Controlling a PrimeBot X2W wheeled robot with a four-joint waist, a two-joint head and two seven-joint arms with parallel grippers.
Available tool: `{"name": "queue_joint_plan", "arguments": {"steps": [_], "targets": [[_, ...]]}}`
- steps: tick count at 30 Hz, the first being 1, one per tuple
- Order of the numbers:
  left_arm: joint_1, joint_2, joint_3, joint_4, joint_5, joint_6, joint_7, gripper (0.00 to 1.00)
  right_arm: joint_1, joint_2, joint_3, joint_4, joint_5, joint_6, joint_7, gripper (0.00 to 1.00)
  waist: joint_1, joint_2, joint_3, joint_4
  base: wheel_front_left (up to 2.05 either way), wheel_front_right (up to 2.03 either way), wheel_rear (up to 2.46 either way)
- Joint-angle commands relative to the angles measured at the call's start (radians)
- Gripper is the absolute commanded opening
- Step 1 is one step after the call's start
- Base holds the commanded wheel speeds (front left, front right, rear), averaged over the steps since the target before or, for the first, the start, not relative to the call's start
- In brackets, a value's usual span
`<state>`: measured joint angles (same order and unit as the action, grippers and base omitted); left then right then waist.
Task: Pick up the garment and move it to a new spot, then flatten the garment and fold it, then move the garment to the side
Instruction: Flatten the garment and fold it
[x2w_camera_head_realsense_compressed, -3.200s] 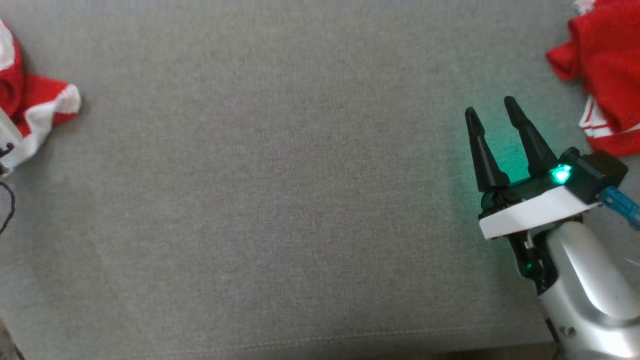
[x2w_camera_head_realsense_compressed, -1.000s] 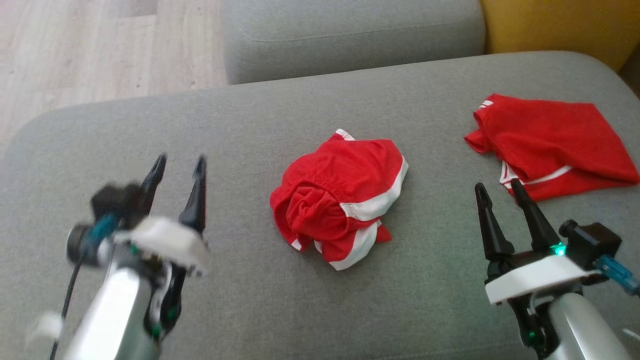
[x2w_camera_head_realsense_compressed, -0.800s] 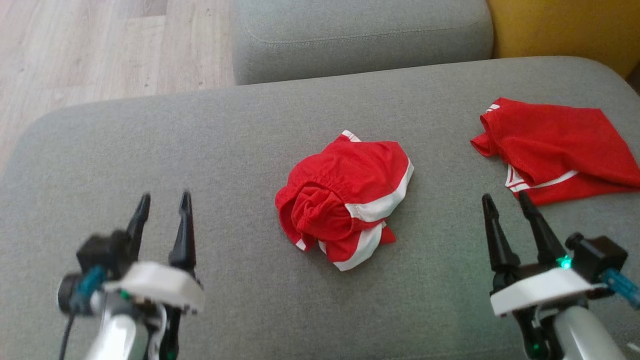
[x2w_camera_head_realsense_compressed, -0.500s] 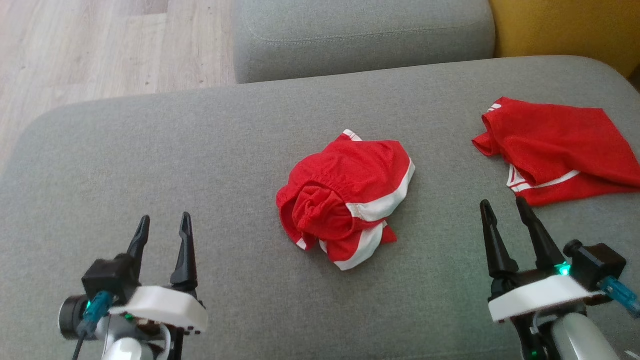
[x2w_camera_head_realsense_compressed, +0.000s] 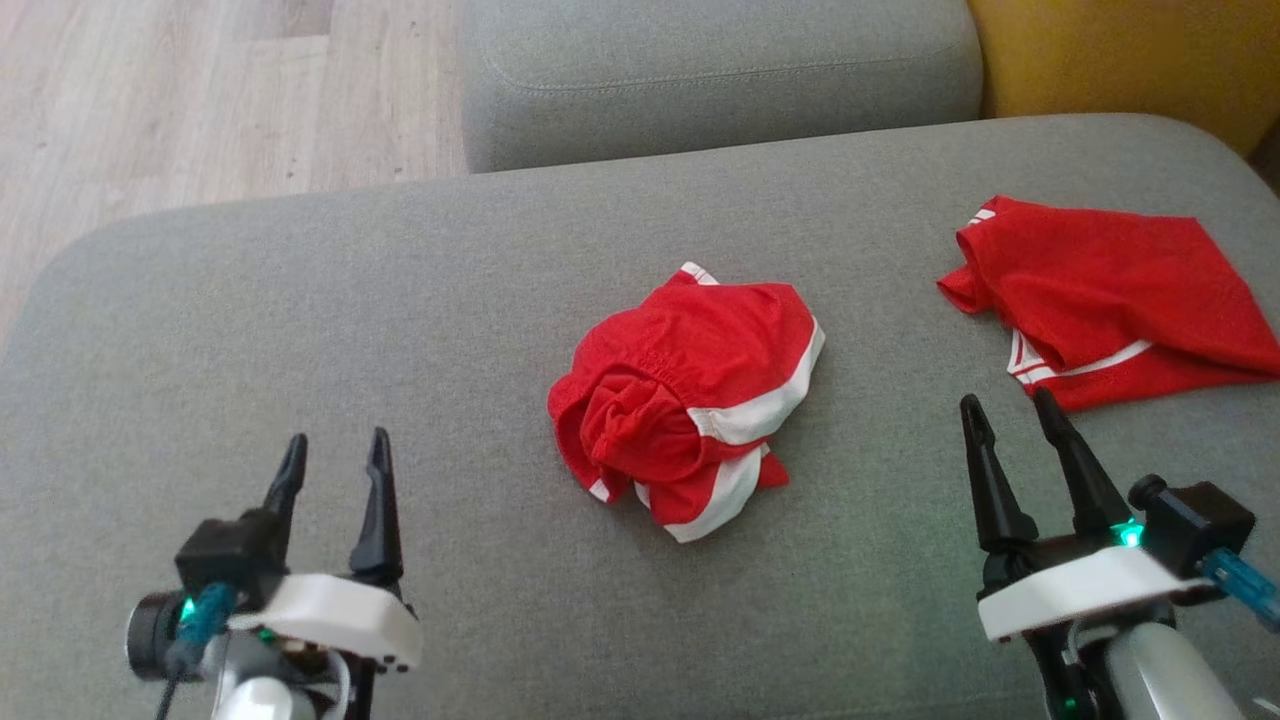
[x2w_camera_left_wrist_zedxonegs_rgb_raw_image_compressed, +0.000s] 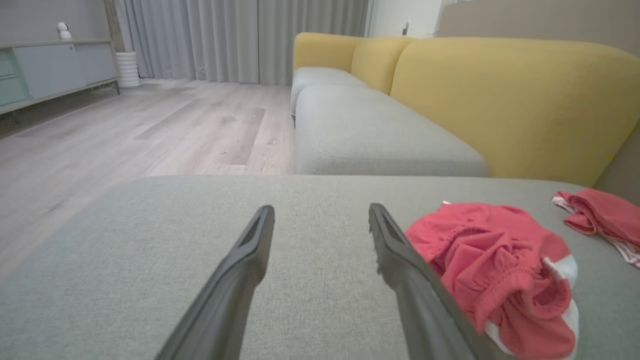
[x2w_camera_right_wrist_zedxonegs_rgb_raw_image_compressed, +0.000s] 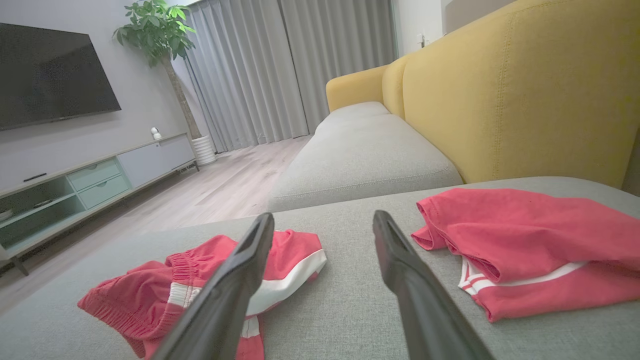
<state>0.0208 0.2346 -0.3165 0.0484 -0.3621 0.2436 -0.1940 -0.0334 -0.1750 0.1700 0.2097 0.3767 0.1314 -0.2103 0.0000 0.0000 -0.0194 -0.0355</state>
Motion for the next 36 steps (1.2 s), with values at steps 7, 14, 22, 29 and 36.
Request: {"name": "queue_joint_plan", "arguments": {"steps": [7,14,22,29,36], "targets": [[-0.091,-0.030,-0.063,-0.036,-0.007,-0.042,0.100,1.00,-0.049,-0.026,-0.007,-0.049,-0.027,-0.001,-0.003,1.00,0.0000,0.0000,0.010,-0.007,0.00,0.00,0.00],[-0.202,-0.123,-0.182,-0.028,-0.111,-0.149,0.292,1.00,-0.075,-0.027,-0.008,-0.076,-0.035,-0.001,0.006,1.00,0.0000,0.0000,0.040,-0.045,0.00,0.00,0.00],[-0.341,-0.172,-0.228,0.089,-0.267,-0.167,0.522,1.00,-0.107,-0.024,-0.003,-0.074,-0.022,-0.001,-0.005,1.00,0.0000,0.0000,0.110,-0.125,0.00,0.00,0.00],[-0.454,-0.180,-0.222,0.255,-0.303,-0.138,0.552,1.00,-0.132,-0.023,0.004,-0.057,-0.013,-0.001,-0.018,1.00,0.0000,0.0000,0.146,-0.171,0.00,0.00,0.00],[-0.520,-0.184,-0.244,0.341,-0.349,-0.153,0.501,0.00,-0.134,-0.018,0.004,-0.035,-0.012,-0.001,-0.029,1.00,0.0000,0.0000,0.140,-0.178,0.00,0.00,0.00]]}}
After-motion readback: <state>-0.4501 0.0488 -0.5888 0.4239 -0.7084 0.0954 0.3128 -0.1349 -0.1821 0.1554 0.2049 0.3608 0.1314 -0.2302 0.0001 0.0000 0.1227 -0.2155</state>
